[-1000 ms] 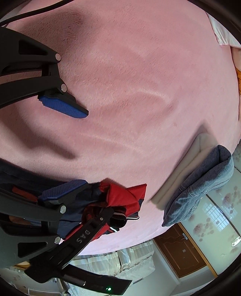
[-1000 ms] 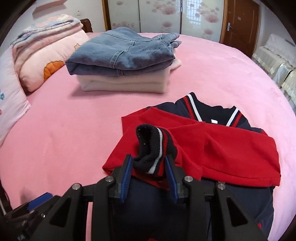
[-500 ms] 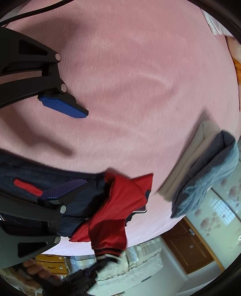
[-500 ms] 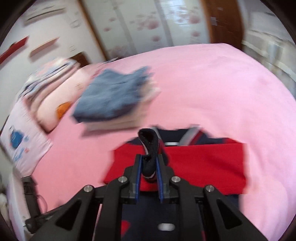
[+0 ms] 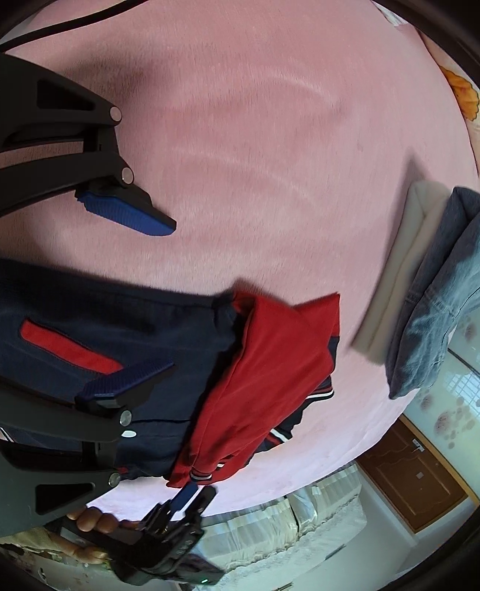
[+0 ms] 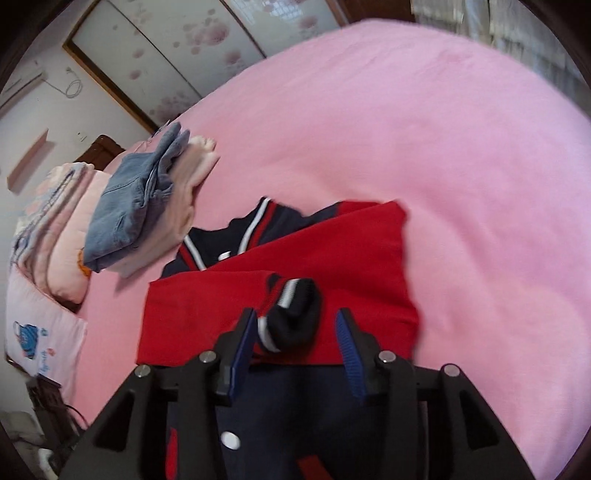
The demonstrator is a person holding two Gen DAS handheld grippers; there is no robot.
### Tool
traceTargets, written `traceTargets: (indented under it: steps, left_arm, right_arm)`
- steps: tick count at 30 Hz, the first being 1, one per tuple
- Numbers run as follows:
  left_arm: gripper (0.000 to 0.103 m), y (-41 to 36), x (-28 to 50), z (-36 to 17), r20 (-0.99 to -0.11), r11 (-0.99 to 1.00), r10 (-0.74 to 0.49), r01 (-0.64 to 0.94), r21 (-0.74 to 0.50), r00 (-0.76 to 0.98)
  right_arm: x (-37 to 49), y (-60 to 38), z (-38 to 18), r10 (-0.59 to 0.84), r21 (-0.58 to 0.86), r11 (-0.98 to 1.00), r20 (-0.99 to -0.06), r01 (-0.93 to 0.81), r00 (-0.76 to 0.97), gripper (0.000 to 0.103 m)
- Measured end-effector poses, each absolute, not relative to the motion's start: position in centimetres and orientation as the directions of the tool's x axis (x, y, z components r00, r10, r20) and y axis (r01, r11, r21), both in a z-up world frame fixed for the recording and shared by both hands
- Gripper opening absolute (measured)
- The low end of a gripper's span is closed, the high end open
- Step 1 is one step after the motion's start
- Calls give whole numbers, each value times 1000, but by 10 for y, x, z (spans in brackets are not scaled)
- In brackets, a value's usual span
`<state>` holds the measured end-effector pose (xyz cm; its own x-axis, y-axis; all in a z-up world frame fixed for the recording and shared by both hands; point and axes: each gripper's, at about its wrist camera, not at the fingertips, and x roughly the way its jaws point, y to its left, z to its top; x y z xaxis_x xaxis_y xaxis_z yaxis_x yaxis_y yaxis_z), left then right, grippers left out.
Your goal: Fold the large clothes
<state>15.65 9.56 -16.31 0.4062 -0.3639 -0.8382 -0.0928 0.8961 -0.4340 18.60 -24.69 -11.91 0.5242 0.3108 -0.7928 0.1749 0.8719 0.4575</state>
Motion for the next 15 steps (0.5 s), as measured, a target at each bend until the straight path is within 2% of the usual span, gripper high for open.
traceTargets:
  steps: [6, 15]
  left_arm:
    - [68, 92, 156, -164, -845, 902, -361, -85, -424, 395]
    - [68, 93, 160, -169, -851, 900, -362, -94, -425, 381]
  right_arm:
    - [196, -239, -140, 355, 486, 849, -816, 209, 456, 45]
    - [195, -240, -143, 447, 550, 829, -760, 100, 472, 45]
